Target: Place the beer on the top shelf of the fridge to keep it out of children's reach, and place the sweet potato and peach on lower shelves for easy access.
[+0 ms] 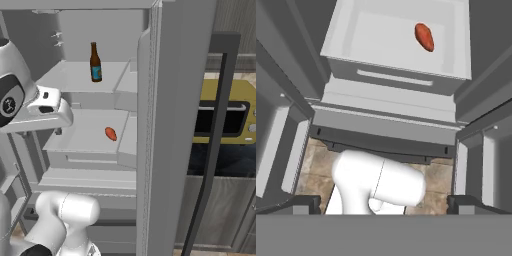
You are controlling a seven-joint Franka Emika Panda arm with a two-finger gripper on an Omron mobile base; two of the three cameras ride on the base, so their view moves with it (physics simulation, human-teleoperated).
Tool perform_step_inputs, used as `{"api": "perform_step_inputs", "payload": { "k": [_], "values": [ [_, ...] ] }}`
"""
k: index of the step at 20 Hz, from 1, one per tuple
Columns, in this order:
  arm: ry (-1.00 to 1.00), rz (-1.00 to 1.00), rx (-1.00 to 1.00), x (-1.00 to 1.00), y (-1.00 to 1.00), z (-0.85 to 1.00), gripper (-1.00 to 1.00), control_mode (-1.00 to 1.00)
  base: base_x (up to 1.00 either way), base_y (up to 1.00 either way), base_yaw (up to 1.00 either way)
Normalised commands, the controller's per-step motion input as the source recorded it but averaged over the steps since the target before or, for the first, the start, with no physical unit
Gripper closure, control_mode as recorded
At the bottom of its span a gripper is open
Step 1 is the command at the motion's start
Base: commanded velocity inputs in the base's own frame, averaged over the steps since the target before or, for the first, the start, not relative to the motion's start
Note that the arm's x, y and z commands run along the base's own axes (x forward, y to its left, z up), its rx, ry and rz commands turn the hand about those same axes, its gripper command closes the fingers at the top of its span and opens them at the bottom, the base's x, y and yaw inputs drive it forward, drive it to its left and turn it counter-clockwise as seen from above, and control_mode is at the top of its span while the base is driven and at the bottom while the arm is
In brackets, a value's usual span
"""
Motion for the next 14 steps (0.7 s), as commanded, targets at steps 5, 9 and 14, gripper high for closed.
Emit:
{"api": "perform_step_inputs", "payload": {
  "k": [5, 9, 14],
  "values": [
    [-0.01, -0.04, 0.0, 0.0, 0.0, -0.24, -1.0, -1.0, 0.0, 0.0, 0.0],
    [-0.06, -0.02, 0.0, -0.03, 0.0, -0.37, -1.0, -1.0, 0.0, 0.0, 0.0],
    [-0.11, 0.0, 0.0, -0.15, 0.0, -0.29, -1.0, -1.0, 0.0, 0.0, 0.0]
  ]
}}
